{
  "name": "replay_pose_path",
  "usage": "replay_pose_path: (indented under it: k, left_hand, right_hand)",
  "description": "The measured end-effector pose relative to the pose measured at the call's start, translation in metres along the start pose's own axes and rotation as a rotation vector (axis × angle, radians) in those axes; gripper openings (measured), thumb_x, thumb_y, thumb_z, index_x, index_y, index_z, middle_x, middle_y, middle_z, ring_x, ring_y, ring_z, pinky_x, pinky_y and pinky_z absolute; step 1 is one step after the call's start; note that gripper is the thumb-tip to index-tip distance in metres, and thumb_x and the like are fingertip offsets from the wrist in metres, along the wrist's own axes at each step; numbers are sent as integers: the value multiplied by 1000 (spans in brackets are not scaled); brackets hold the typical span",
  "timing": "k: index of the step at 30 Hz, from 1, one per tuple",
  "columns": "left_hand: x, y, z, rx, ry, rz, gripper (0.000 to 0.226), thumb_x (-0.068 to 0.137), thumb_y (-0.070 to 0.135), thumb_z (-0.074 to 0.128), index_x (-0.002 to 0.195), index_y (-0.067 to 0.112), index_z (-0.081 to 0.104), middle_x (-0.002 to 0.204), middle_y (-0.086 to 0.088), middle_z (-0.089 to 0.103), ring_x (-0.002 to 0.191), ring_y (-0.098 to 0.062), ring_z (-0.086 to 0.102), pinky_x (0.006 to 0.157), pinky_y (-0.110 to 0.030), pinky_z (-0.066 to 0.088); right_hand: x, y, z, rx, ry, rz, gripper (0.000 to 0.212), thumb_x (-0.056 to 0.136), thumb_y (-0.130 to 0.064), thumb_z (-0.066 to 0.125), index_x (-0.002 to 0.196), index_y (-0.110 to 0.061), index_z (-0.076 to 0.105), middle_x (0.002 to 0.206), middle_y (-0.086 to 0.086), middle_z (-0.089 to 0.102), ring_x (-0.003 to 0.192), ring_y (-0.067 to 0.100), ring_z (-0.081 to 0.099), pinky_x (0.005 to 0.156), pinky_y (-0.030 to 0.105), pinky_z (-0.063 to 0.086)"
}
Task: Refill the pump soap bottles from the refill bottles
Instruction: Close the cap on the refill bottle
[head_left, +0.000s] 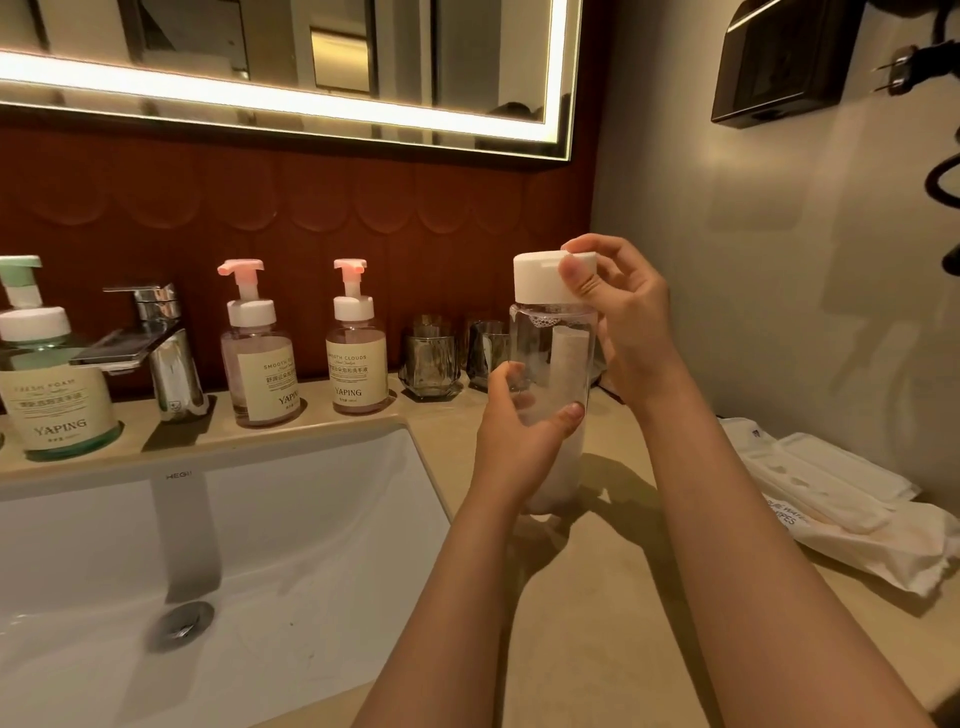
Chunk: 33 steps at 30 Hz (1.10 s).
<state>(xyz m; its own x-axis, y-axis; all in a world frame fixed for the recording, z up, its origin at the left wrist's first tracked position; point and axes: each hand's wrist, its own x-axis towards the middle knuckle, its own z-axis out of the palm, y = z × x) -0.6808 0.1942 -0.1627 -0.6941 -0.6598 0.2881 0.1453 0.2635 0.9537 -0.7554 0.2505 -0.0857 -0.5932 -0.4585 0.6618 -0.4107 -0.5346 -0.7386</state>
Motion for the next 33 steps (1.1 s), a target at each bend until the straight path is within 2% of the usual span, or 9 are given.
replay_pose_path:
  k: [4,7,12,15,18,22,26,30,33]
  left_hand:
    - [1,-1,-1,-4,-32,13,64,83,27,67,134,29,28,137,-2,41,108,-11,38,89,-31,35]
    - [2,-2,-3,-22,-61,9,64,84,24,67,134,28,28,138,-2,40,109,-11,38,90,-31,34]
    - [1,-2,0,-20,-41,17,65,83,25,67,134,28,28,139,-2,40,110,-11,38,90,-31,35]
    - [-1,-1,0,-6,-25,5,65,83,27,67,135,29,27,137,-3,41,117,-17,41,90,-32,37]
    - [0,-1,0,-3,-31,1,66,83,26,67,135,28,26,137,-3,40,120,-19,41,93,-33,37]
    - [-2,2,2,12,-36,-7,68,82,23,68,136,28,25,137,-4,39,123,-21,40,98,-38,38]
    - [-3,4,2,18,-40,-7,71,82,24,68,137,28,23,138,-4,38,124,-21,39,98,-37,38]
    - [-3,4,2,36,-38,-7,71,83,25,67,137,28,22,139,-4,37,126,-22,39,100,-39,37]
    - [-3,3,2,55,-29,5,69,84,27,66,137,28,22,139,-4,37,125,-22,39,98,-37,37]
  right_hand:
    - [1,0,-3,60,-22,16,4,88,-20,57,90,-23,56,102,-1,57,96,16,55,74,29,53]
    - [0,2,-1,41,-38,3,6,90,-23,54,95,-23,56,103,0,56,93,15,56,69,25,52]
    - [-1,0,0,57,24,-17,10,95,-18,46,94,-21,56,100,-3,56,89,12,57,71,24,53]
    - [-2,-1,-2,-52,11,-57,8,90,-16,55,91,-23,57,98,-6,58,91,11,57,73,23,54]
    - [-4,-6,-2,-106,39,-70,10,85,-15,62,91,-20,56,100,-5,58,87,7,58,66,16,52]
    - [-5,-8,4,-395,197,-157,30,76,-28,73,97,-18,54,104,-3,55,87,8,55,59,13,53]
    - [-6,-6,10,-571,233,-189,38,74,-38,74,97,-26,45,114,1,51,99,16,54,64,17,53]
    - [-3,-15,0,-490,130,-72,31,78,-28,72,96,-24,47,115,0,53,102,17,54,66,19,52]
    - [-4,-18,-2,-349,142,-48,24,78,-22,72,86,-29,50,114,1,59,103,18,57,73,25,54]
